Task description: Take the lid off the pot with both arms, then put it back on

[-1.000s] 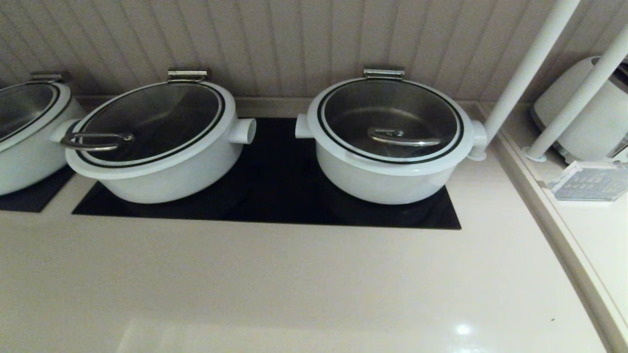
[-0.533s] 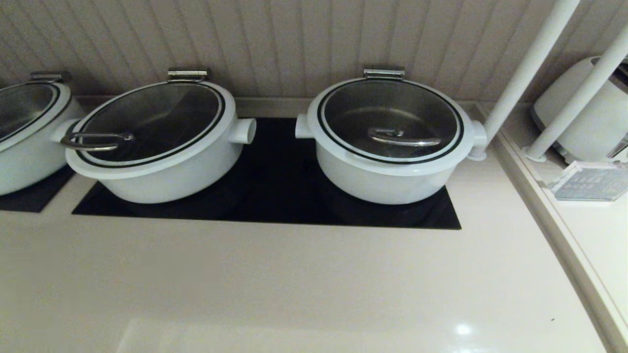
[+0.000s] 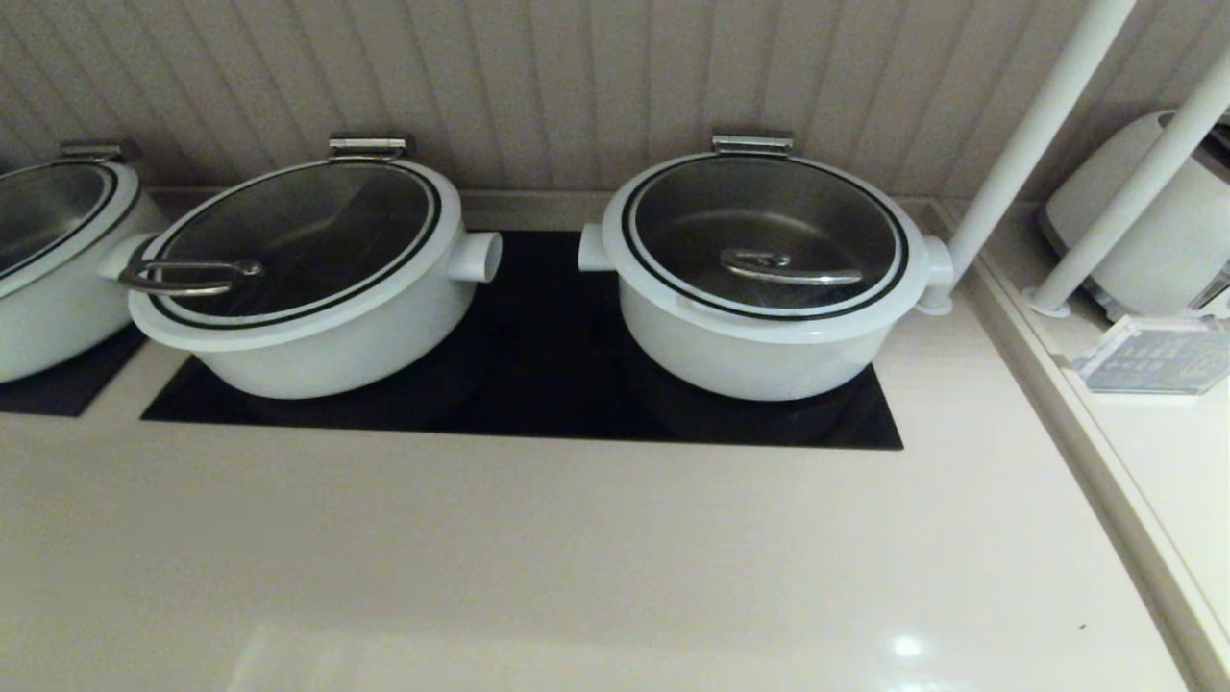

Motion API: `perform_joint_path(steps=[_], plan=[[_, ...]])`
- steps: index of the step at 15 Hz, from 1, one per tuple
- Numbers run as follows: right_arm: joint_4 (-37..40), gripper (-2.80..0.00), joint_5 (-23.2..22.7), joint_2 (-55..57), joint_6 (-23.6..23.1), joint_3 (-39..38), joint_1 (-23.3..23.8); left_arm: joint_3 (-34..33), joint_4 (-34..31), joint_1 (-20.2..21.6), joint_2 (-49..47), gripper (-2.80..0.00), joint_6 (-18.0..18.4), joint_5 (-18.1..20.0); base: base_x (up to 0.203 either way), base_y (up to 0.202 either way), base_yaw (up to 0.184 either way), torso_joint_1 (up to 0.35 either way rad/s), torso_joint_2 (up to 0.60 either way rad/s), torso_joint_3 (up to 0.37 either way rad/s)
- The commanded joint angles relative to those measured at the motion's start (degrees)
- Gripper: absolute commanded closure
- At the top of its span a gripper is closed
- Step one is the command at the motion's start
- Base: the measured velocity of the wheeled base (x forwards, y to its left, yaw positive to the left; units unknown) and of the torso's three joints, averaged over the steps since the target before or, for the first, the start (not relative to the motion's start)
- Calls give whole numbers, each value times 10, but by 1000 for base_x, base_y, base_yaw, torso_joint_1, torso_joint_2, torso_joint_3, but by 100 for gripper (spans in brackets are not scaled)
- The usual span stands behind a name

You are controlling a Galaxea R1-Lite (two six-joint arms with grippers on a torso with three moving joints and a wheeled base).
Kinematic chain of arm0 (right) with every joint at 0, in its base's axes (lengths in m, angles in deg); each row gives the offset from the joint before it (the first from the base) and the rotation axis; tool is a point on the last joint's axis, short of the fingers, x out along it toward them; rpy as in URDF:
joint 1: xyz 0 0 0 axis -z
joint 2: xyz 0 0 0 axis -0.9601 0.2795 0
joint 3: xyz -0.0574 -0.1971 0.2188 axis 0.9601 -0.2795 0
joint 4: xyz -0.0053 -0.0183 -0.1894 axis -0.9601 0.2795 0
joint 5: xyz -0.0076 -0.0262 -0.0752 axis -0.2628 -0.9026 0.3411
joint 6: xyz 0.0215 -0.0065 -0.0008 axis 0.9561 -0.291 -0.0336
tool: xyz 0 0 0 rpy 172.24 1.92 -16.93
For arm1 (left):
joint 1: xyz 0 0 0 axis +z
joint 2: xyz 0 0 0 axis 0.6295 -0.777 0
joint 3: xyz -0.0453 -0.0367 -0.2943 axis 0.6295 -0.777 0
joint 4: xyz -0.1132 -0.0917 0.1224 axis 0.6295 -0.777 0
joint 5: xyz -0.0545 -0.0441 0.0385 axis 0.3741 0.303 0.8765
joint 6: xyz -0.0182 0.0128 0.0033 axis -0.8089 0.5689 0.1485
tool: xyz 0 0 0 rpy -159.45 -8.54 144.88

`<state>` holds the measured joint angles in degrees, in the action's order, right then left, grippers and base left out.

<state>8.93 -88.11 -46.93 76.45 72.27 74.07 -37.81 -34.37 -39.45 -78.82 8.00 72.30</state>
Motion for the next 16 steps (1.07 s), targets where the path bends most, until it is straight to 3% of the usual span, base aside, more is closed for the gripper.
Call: perform_joint_path(steps=[1,9,12,16], plan=[[0,0,0,1,-2,1,0,0,0,0,0,0,0,0,0,0,0,0,0,0],[1,0,12,1,-5,1,0,0,0,0,0,0,0,0,0,0,0,0,0,0],[-2,0,14,1,38,0,0,0,0,0,0,0,0,0,0,0,0,0,0,0],[-2,0,16,1,43,0,0,0,0,0,0,0,0,0,0,0,0,0,0,0]])
